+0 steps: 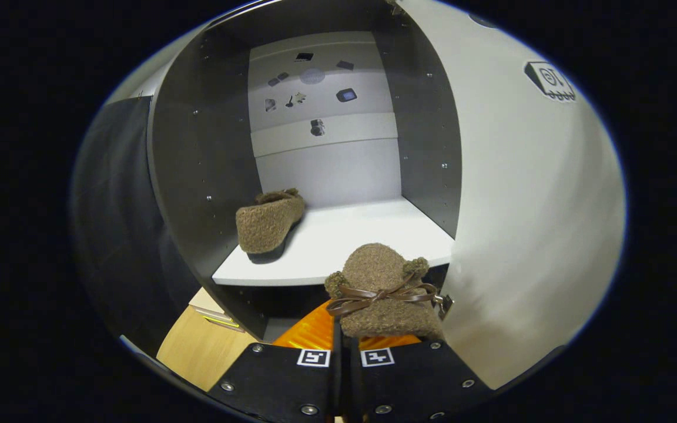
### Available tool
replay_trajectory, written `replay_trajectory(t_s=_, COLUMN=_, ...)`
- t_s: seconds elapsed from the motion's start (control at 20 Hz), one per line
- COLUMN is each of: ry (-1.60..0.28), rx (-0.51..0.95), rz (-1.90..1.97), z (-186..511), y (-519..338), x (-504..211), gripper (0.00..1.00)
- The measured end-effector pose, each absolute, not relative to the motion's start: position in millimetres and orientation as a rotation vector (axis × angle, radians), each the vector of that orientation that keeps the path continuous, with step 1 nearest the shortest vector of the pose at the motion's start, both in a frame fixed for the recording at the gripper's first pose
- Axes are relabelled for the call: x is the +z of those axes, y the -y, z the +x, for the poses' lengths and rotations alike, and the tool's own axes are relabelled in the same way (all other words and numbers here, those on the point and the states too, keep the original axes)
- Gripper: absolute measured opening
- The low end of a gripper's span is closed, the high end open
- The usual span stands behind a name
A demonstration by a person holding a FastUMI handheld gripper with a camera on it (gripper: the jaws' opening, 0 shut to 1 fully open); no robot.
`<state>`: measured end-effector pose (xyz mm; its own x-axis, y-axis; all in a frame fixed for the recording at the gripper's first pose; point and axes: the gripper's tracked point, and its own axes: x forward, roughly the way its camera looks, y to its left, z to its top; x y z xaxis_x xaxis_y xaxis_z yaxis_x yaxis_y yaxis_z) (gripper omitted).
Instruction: Open the shoe cabinet door, grab the shoes and put them into the shoe cabinet, then close the shoe cabinet door.
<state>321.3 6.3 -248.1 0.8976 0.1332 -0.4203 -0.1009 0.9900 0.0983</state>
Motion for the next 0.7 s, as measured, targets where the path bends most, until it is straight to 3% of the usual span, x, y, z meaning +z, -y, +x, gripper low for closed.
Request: replay_trajectory(t_s=0.7, ry=-0.484, rx=0.107, rz=0.009, z=458.0, y=-36.8, x=-232.9, gripper=0.05)
